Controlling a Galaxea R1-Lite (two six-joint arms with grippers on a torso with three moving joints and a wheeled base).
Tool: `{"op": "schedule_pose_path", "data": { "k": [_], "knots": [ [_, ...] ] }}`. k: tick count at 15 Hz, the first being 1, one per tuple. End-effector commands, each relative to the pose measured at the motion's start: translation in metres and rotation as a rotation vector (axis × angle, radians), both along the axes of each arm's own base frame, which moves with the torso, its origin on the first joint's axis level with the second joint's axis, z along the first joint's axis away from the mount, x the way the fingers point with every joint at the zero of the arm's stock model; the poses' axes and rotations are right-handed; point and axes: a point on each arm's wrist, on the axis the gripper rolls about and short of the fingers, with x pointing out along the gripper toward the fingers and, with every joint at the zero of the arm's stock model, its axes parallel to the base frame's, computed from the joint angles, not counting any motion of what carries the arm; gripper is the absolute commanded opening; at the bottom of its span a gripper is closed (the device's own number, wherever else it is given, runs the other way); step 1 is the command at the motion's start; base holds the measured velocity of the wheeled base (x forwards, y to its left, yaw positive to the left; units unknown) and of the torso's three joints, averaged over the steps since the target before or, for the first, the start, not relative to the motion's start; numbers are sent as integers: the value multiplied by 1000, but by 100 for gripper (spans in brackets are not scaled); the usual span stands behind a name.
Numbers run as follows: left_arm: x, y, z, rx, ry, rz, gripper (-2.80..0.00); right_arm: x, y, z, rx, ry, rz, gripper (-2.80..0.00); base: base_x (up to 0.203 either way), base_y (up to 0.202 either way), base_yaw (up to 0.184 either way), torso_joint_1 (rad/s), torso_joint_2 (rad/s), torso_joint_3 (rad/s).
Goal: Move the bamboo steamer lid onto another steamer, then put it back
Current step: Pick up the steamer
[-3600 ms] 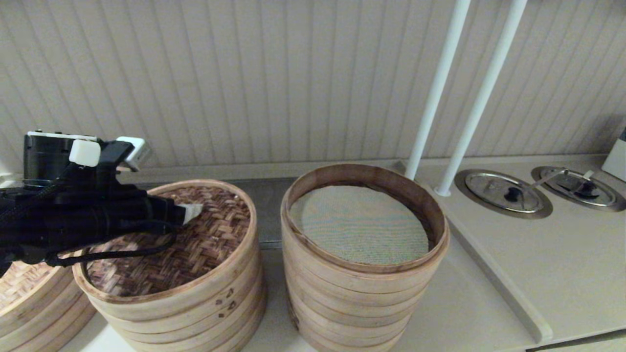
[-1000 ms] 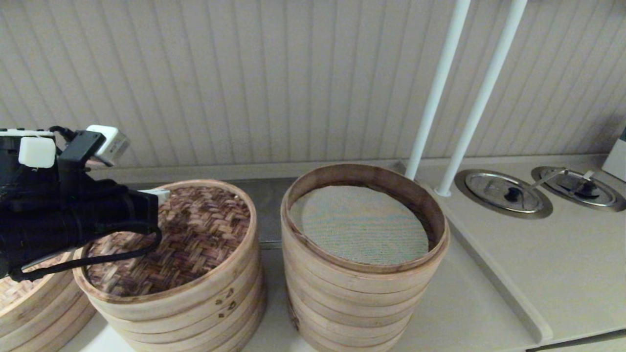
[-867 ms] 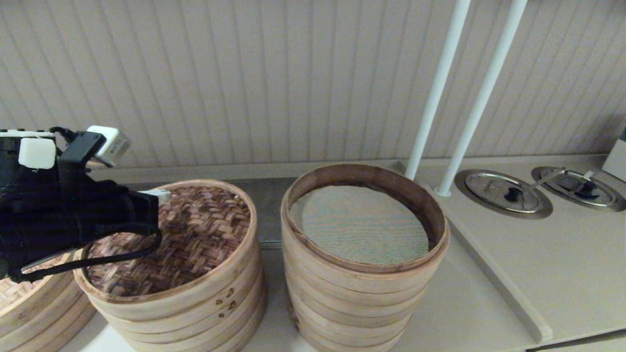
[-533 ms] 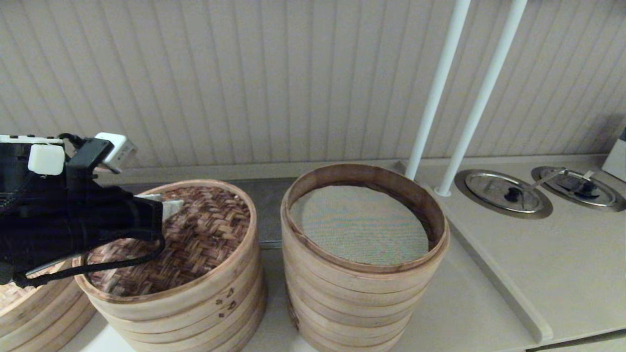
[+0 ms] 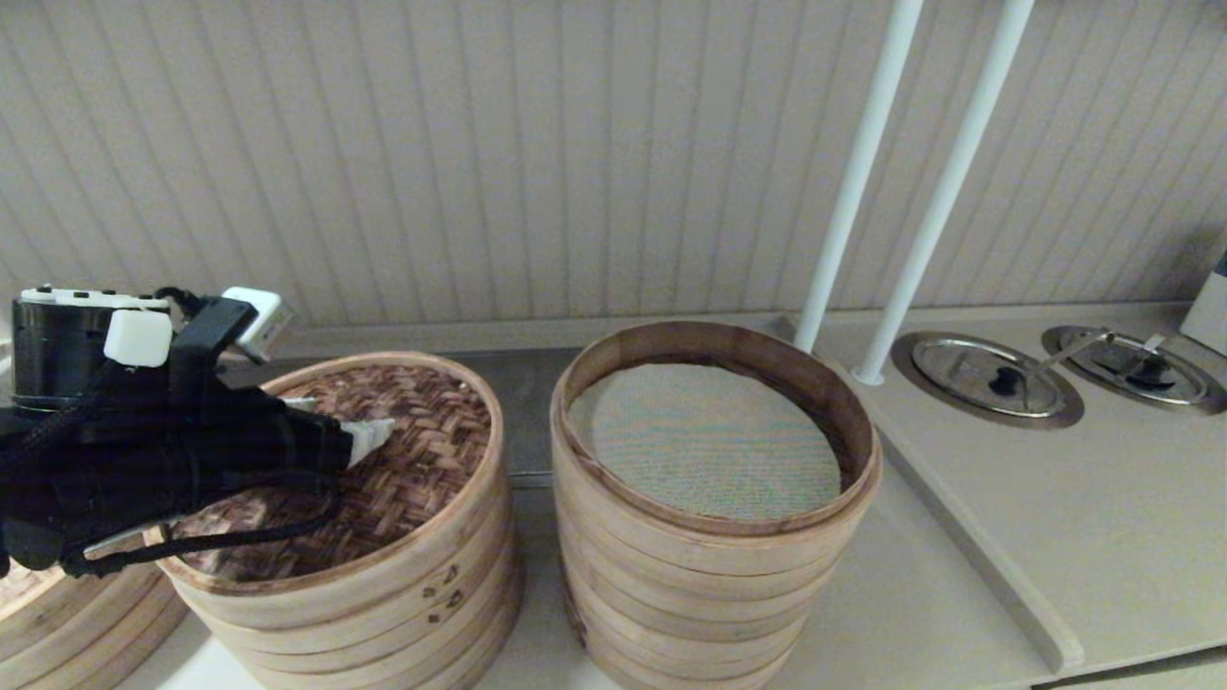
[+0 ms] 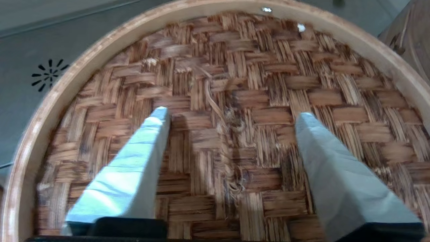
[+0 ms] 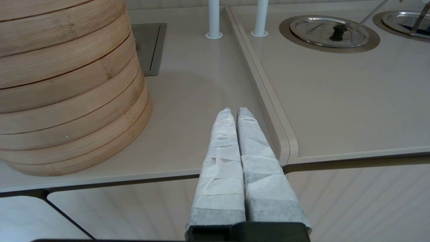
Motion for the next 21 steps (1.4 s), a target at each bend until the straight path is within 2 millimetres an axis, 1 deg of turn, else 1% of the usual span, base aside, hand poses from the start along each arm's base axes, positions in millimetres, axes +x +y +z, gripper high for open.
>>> {"op": "schedule_pose_path", "data": {
  "k": [1, 4, 5, 16, 21],
  "knots": [
    [0, -1, -4, 2, 10, -4, 0, 0, 0, -1, 0, 4, -2, -280, 0, 0, 0, 0, 0, 0],
    [0, -1, -5, 0, 3, -4, 0, 0, 0, -1, 0, 4, -1, -280, 0, 0, 0, 0, 0, 0],
    [-1, -1, -5, 0, 3, -4, -280, 0, 0, -1, 0, 4, -2, -280, 0, 0, 0, 0, 0, 0],
    [-5, 1, -15, -17, 42, 12, -280, 0, 0, -1, 0, 4, -2, -280, 0, 0, 0, 0, 0, 0],
    [0, 0, -10, -33, -11, 11, -280, 0, 0, -1, 0, 4, -2, -280, 0, 0, 0, 0, 0, 0]
  ]
}}
